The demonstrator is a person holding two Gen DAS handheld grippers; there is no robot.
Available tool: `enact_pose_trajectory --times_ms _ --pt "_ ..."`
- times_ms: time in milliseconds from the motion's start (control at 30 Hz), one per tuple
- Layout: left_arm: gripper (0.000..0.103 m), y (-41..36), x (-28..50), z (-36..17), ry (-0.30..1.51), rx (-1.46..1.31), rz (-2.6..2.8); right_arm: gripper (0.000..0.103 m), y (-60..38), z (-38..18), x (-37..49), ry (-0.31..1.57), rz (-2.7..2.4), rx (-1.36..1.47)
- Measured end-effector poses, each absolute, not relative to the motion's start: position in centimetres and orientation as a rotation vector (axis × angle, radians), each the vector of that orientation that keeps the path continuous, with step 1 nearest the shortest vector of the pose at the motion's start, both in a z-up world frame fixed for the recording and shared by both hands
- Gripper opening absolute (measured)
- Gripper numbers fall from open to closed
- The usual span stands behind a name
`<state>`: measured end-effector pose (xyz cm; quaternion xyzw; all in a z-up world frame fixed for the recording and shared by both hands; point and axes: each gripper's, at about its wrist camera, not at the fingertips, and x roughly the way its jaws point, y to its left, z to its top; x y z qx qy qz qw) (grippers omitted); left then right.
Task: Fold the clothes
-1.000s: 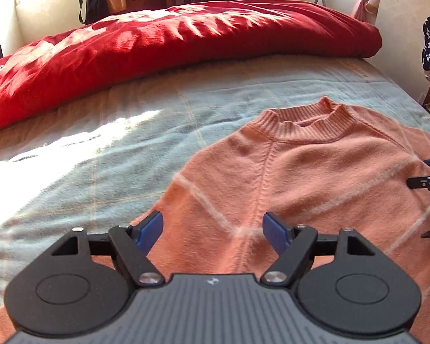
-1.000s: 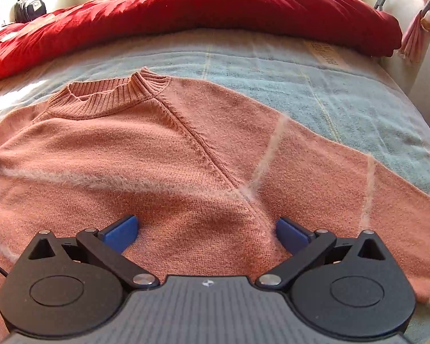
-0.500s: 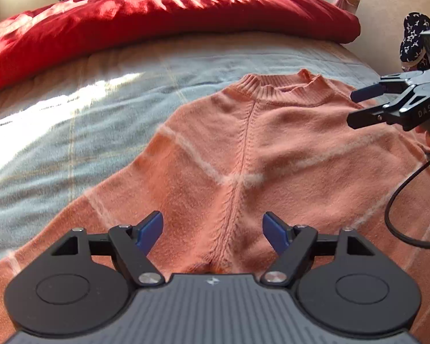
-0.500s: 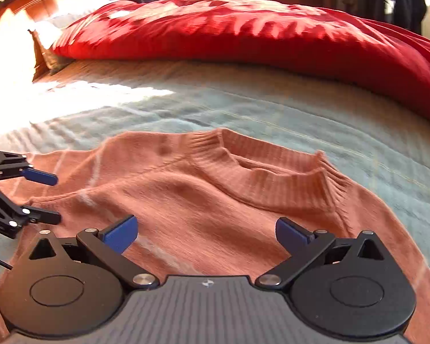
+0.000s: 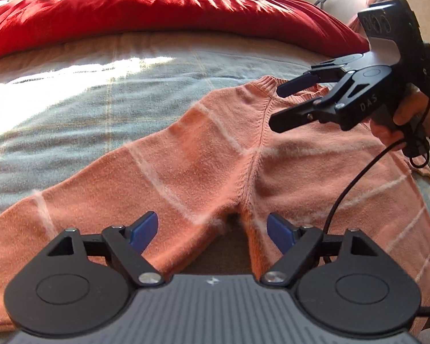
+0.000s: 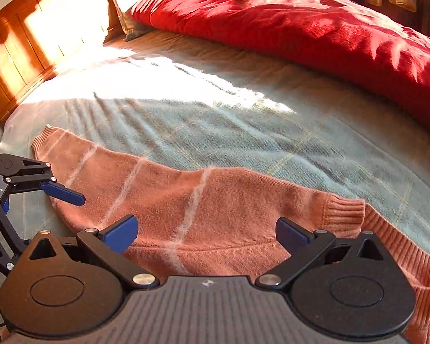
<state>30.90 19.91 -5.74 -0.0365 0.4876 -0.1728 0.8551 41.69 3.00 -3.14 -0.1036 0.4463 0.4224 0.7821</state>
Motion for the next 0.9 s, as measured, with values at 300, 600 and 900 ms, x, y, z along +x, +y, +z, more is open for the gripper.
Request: enact_pose_trajectory --times_ms 300,600,900 --pt "0.083 20.7 26.7 -6.8 1.045 -0.081 -0.253 0.103 9.6 -3.8 45.7 1.034 1.151 -0.341" --pt "0.083 22.7 25.6 -8.7 1.062 -0.105 -0.205 0.103 13.8 -5.6 49.4 1.219 1.349 -0.433" --pt "0.085 23.0 25.1 -9.3 1.023 -0.110 -0.223 0.103 17.6 -10.5 54.9 1.713 1.585 -0.439"
